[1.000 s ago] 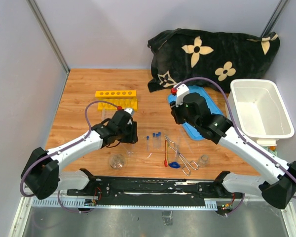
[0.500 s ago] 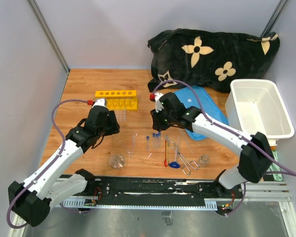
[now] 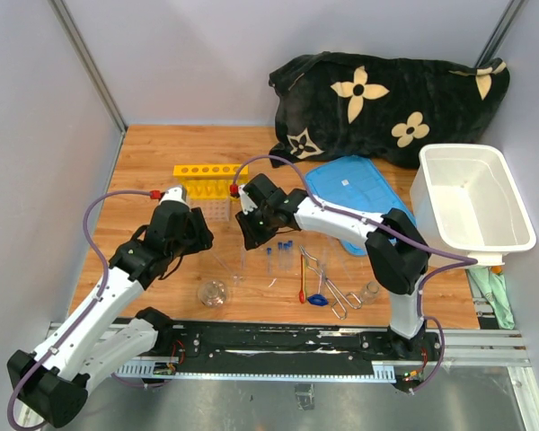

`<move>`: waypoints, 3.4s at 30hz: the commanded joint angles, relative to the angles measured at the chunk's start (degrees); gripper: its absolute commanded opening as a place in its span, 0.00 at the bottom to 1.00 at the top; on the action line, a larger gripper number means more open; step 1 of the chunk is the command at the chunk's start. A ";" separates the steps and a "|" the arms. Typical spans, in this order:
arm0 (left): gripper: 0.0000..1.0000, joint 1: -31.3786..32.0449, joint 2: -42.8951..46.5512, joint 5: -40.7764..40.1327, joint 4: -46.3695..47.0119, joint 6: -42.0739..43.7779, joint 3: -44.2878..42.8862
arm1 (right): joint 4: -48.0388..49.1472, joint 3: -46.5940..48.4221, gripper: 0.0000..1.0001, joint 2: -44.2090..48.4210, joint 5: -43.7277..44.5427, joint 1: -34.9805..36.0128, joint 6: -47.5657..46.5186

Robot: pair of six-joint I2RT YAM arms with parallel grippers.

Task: Organize the chemistry lab equipment
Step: Pick up the test tube at the center of the board.

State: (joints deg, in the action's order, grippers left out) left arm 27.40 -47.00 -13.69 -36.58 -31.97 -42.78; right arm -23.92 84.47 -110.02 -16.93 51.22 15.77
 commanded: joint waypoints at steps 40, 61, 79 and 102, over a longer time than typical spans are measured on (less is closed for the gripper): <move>0.58 -0.42 5.72 2.96 1.51 1.07 1.30 | -8.14 10.49 0.39 -13.14 17.07 9.08 13.55; 0.58 -0.39 6.49 3.24 1.82 1.20 1.54 | -10.17 9.59 0.38 -14.98 20.07 9.25 14.82; 0.58 -0.42 5.52 3.72 2.30 0.88 1.91 | -12.90 6.36 0.22 -13.23 20.09 9.18 12.57; 0.59 -0.44 3.75 11.84 13.04 -8.01 3.92 | 13.11 -26.39 0.01 21.42 28.69 9.25 3.70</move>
State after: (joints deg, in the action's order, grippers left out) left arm 27.40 -42.52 -4.19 -27.46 -37.98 -38.76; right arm -17.85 59.94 -91.11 10.61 59.99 22.72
